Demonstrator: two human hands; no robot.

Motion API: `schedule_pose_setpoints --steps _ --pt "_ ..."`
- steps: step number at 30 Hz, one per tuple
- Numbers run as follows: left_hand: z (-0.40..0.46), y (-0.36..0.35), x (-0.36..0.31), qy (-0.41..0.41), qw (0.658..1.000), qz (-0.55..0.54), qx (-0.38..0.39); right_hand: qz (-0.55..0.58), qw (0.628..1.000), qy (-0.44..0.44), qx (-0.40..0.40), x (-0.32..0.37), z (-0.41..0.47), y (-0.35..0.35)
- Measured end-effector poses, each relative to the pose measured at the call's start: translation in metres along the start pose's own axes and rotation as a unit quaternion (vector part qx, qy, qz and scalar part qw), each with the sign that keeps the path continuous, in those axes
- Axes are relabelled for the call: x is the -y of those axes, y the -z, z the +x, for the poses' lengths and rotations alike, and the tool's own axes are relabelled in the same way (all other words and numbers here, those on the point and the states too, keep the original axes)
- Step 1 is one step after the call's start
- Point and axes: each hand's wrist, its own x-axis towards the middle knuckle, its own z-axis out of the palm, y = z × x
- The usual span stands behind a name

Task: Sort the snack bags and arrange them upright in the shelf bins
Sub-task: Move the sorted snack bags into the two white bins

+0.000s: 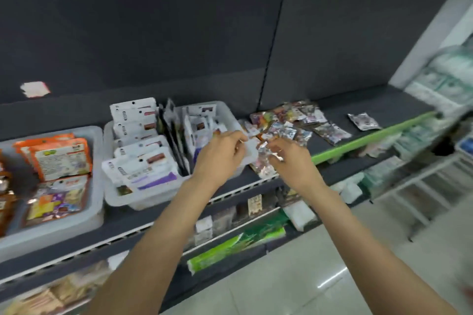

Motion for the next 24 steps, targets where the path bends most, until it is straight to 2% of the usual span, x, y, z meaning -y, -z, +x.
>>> schedule_pose_setpoints --steps 5,12,21,24 --pt "0.040 -0.085 -0.092 0.000 0.999 -0.006 0.036 -0.010 0.997 -0.070 0.012 -0.117 -0.014 0.061" --pt "0.116 -0.180 -0.163 0.024 0.996 -0.027 0.083 -0.014 0.992 -0.121 -0.010 -0.247 0.011 0.106" --pt "0.242 -0.288 -0.184 0.074 0.988 -0.098 0.094 -0.049 0.989 -0.133 0.046 -0.377 0.118 0.137" --pt "0.271 -0.313 -0.181 0.100 0.987 -0.064 0.109 -0.062 0.990 -0.114 0.060 -0.413 0.155 0.144"
